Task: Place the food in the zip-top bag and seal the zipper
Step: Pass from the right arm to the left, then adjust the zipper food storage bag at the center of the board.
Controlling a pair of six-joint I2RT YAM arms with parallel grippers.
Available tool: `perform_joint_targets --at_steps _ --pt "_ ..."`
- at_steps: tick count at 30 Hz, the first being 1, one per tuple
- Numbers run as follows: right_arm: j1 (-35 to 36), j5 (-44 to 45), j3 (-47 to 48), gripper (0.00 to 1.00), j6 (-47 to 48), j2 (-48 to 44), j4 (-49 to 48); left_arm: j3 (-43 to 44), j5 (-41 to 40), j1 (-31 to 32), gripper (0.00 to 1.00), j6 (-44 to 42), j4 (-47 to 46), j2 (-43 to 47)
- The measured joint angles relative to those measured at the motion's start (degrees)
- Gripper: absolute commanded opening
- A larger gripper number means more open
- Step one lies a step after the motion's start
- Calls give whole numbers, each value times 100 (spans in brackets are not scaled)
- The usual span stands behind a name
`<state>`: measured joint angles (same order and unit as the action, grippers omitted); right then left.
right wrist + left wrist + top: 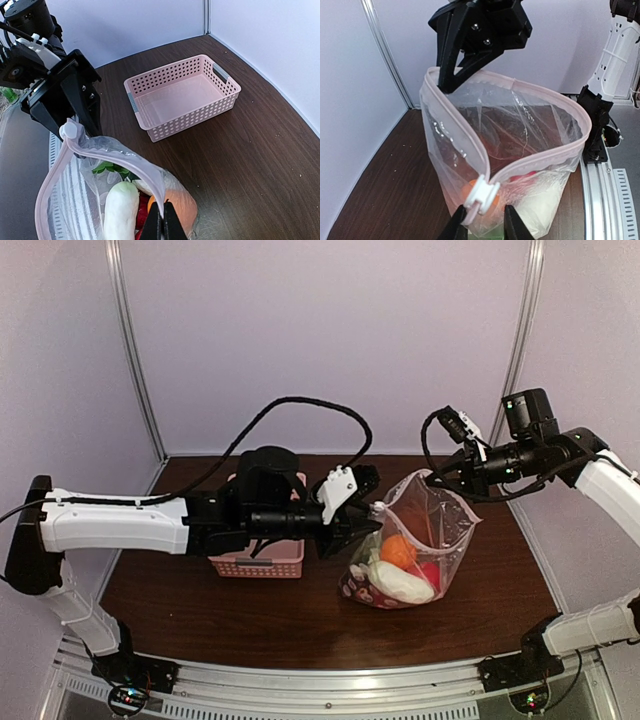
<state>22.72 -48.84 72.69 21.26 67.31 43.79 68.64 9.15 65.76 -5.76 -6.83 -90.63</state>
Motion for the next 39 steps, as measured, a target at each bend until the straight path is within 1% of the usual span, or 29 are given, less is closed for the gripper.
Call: perform_joint_targets --at_steps 5,8,9,10,14,17,19,22,23,25,27,30,34,39 --pt "2 -11 2 3 28 26 17 -221 -74 -59 15 -17 -273 4" --pt "2 -24 2 5 59 42 46 -380 -105 -103 5 -7 -391 4" --pt "2 -35 2 8 83 46 68 -407 -105 -116 2 9 -411 4" --pt "2 -48 13 11 101 50 109 -422 -105 -129 0 11 -439 4" --pt "-22 -74 413 26 444 166 772 -448 -151 -166 0 92 -603 11" --pt "-236 -111 896 44 929 219 1412 -597 -199 -234 0 162 -732 98" --pt "-452 -129 1093 52 1331 197 1869 -745 -225 -282 0 205 -793 216" --pt "-769 -129 1147 63 1832 179 2459 -861 -258 -345 0 310 -826 387" --pt "-835 -114 1141 67 2138 179 2645 -866 -273 -354 0 352 -852 420" --pt "-887 -66 1067 73 2527 146 2820 -866 -293 -369 0 426 -881 448" --pt "-901 28 769 77 2883 -28 2911 -866 -302 -378 0 516 -916 455" --pt "-901 203 214 80 3169 -442 3097 -896 -330 -380 0 627 -949 455" --pt "-901 343 -186 74 3307 -859 3241 -903 -382 -380 0 721 -966 455" --pt "-898 518 -791 69 3174 -1023 3021 -903 -420 -385 0 807 -968 455"
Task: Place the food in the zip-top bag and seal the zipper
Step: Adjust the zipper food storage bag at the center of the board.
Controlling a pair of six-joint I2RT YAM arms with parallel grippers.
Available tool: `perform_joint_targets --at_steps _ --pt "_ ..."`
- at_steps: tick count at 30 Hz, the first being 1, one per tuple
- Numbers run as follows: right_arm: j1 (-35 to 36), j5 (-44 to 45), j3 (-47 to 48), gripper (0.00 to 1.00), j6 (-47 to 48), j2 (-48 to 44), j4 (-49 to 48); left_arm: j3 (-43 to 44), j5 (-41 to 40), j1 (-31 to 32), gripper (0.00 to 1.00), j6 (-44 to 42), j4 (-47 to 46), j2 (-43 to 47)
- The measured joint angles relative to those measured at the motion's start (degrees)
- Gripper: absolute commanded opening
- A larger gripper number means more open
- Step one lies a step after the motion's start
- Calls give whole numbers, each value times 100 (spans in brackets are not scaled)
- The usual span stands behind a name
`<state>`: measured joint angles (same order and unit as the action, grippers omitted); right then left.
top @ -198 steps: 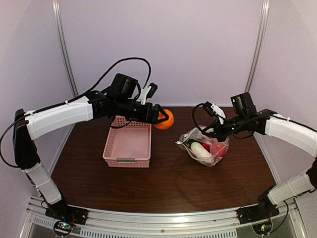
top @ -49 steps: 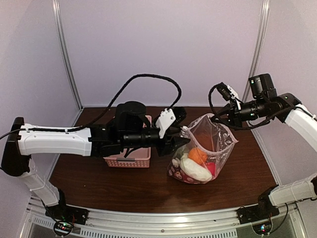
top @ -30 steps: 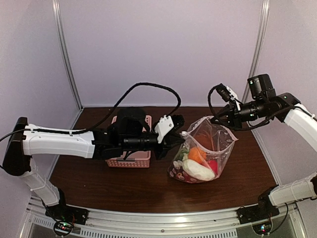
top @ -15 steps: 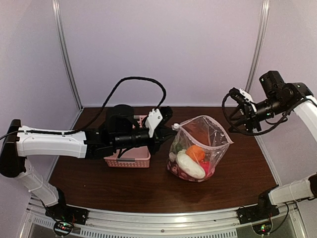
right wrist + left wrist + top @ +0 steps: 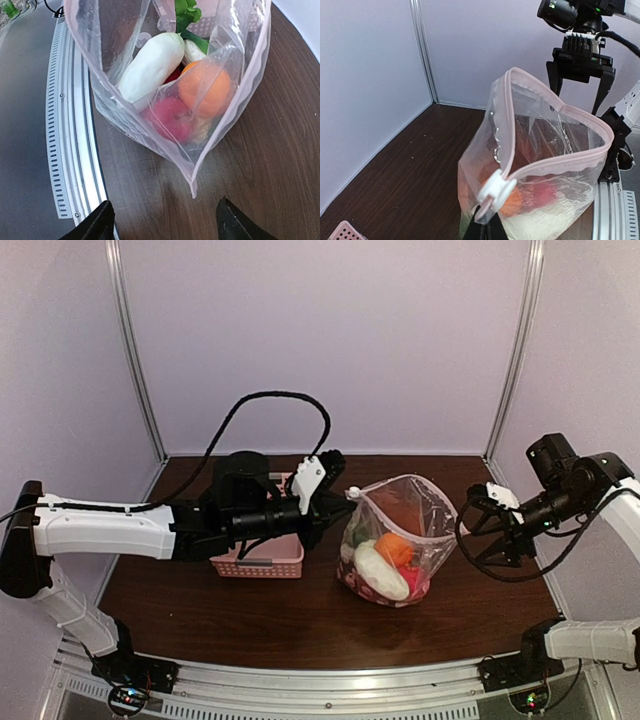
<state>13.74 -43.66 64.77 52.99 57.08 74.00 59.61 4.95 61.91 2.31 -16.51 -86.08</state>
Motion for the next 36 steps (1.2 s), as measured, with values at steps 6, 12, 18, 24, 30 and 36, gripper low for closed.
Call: perform_joint_targets --at_steps 6,12,18,24,30,36 --pt "0 11 -286 61 -479 20 -719 0 -4 0 0 101 0 0" --pt "0 -273 -413 37 -938 20 -1504 0 -11 0 0 173 2 -2" --pt "0 -472 -472 0 -1207 42 -1856 0 -83 -4 0 243 2 -2" --pt "0 -247 323 0 -1106 131 -1397 2 -317 -4 0 393 186 63" --pt "0 280 1521 0 -809 243 -925 2 -581 -4 0 520 404 348" --pt "2 629 1556 3 -415 457 -584 -70 -623 -4 6 566 251 474"
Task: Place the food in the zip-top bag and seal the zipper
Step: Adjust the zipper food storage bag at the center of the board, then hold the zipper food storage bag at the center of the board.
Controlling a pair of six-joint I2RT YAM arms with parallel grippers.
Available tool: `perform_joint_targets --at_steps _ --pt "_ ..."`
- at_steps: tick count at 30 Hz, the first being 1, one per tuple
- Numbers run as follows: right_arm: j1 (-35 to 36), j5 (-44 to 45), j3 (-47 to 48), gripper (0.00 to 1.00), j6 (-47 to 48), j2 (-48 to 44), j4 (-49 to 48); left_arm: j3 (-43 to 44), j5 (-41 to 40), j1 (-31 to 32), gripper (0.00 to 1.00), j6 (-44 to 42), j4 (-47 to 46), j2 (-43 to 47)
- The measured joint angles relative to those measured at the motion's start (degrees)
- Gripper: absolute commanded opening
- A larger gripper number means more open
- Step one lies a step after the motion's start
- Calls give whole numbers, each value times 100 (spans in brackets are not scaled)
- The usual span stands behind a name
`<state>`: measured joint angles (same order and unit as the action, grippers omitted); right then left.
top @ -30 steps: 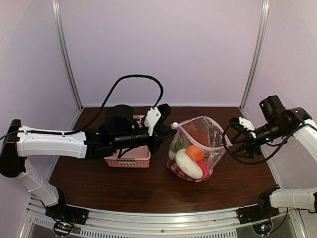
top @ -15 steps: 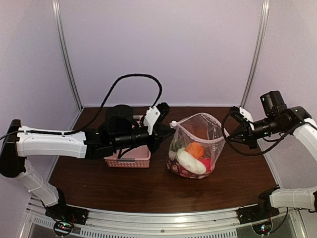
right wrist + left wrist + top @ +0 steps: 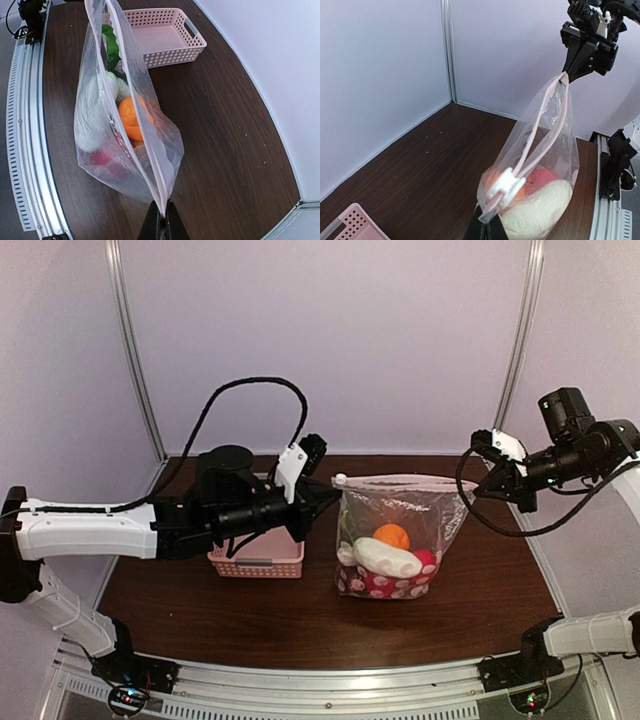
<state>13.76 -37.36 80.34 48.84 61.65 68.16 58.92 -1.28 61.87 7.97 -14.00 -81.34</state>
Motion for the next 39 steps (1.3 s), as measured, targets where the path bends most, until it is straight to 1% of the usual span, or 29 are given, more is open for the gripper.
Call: perform_joint_targets --at_steps 1,2,4,6,8,13,17,19,22,28,34,39 --pt "0 33 -22 3 55 50 37 -20 7 0 13 -7 -9 -7" --pt "0 59 -55 3 107 101 83 -42 13 0 26 -22 -20 -22" --pt "-2 103 -127 3 203 157 173 -70 50 -2 45 -72 -122 -85" --pt "-2 101 -164 4 245 175 219 -144 149 -7 58 -72 -350 -203" --pt "-2 90 -164 4 249 179 240 -273 256 -15 67 -42 -616 -361" --pt "-2 22 -164 4 256 212 289 -575 612 -74 68 50 -1088 -763" --pt "-2 22 -153 5 286 212 326 -660 807 -170 66 57 -1384 -874" --pt "-2 22 -144 5 304 212 341 -699 955 -243 64 52 -1650 -872" --pt "-2 22 -142 5 310 212 372 -710 1235 -341 59 20 -1910 -866" --pt "-2 20 -142 6 304 212 400 -706 1709 -385 49 -127 -2065 -855" --pt "-2 15 -142 7 302 243 407 -857 2011 -566 47 -87 -2356 -708" --pt "-2 13 -142 7 282 282 407 -894 2173 -678 41 -48 -2542 -608"
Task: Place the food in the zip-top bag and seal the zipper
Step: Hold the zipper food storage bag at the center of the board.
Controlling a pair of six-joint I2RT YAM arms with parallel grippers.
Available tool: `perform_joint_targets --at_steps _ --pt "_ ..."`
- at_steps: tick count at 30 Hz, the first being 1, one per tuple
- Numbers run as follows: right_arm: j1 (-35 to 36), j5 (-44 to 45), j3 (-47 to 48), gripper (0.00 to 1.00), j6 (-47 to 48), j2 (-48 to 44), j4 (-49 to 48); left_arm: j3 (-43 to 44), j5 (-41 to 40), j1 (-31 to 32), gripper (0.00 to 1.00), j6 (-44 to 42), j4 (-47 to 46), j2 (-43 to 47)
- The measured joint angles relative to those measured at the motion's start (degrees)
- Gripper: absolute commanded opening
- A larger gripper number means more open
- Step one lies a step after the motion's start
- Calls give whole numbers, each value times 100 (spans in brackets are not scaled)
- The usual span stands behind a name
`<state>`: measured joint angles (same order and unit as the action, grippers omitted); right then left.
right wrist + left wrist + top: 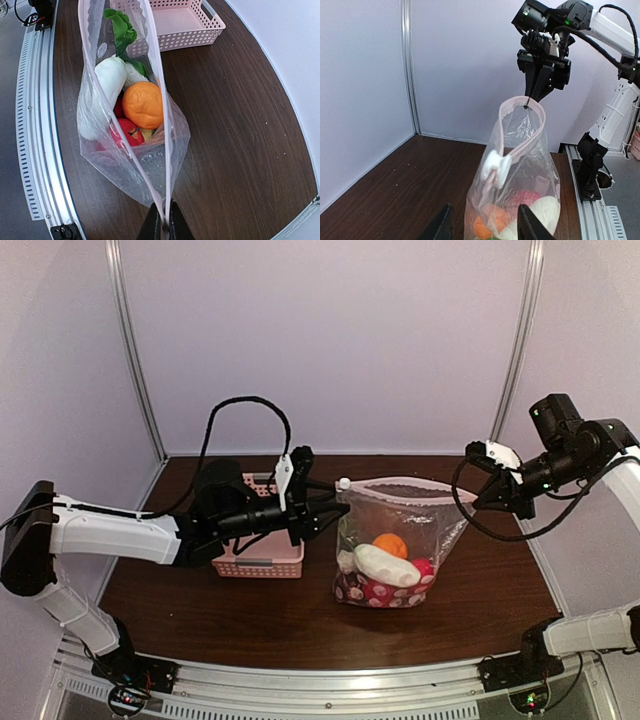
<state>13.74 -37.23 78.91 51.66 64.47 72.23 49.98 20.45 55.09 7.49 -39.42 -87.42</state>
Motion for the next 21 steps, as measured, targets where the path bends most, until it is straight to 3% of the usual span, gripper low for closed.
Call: perform_joint_targets --at_steps 5,21 --pt "0 -2 0 7 -46 0 0 4 144 -2 30 9 0 0" --pt "0 -37 0 9 -87 37 -2 35 306 -101 20 83 -105 0"
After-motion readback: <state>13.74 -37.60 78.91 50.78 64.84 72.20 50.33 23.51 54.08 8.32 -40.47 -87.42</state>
